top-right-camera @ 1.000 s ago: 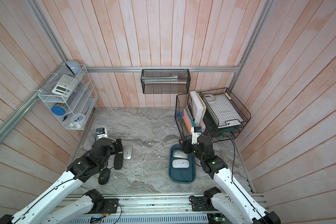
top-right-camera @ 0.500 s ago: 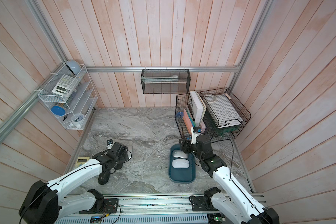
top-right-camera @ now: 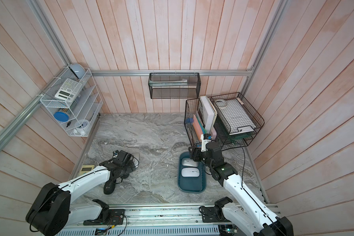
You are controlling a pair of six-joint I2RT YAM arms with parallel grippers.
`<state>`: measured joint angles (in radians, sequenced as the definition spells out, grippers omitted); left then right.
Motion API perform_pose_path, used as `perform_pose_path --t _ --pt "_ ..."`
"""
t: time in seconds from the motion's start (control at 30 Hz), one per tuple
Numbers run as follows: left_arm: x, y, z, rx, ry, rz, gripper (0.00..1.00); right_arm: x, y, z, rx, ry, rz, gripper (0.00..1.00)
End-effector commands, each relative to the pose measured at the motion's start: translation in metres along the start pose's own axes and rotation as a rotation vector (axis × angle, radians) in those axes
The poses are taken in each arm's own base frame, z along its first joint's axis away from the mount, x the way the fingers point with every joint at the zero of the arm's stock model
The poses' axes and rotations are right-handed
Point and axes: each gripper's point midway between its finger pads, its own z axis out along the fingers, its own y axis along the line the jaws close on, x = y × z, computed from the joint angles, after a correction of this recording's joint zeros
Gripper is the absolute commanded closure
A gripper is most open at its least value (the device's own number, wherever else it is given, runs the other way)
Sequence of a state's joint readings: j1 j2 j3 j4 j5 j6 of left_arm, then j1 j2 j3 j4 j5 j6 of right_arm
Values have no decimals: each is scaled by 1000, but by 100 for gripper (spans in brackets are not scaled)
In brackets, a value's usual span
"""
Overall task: Put the mouse in the storage box
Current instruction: Pick up the mouse from the center of the board.
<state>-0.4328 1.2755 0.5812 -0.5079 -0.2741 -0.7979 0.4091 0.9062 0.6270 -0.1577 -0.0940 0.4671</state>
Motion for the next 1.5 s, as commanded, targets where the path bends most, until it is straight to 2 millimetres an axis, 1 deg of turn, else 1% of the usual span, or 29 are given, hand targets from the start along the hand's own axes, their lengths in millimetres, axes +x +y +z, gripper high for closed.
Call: perform_pose_path --t 0.0,0.1,0.27,0.37,0.4,0.47,0.53,0.6,0.73,1.07,1.17,1.33,1.47 --pt "1 -8 2 38 16 -13 1 5 -2 0 8 14 4 31" --pt "6 -13 7 69 40 -19 2 5 -2 0 8 15 4 31" --pt "10 -24 12 109 69 -19 7 6 -3 0 11 19 5 31" --pt "14 -40 13 182 107 -22 11 7 -3 0 11 20 6 31" --pt "15 -42 13 190 116 -20 13 7 -3 1 11 21 6 31" --pt "10 -34 12 140 96 -23 13 7 -4 1 16 26 7 31" --pt "4 -17 12 54 56 -37 13 8 -4 1 16 27 9 31" --pt "2 -7 11 0 39 -48 14 9 -4 1 17 29 11 31" --pt "-2 1 9 -76 45 -50 14 9 -4 2 16 32 12 31" --pt "-5 1 20 -103 57 -55 14 10 -4 1 17 33 15 31" --pt "-9 0 22 -103 57 -63 16 10 -4 2 15 35 17 31" --pt "-11 -3 27 -97 72 -56 21 10 -4 1 17 36 16 31" --pt "-10 -4 27 -86 73 -59 30 9 -4 0 18 30 15 32"
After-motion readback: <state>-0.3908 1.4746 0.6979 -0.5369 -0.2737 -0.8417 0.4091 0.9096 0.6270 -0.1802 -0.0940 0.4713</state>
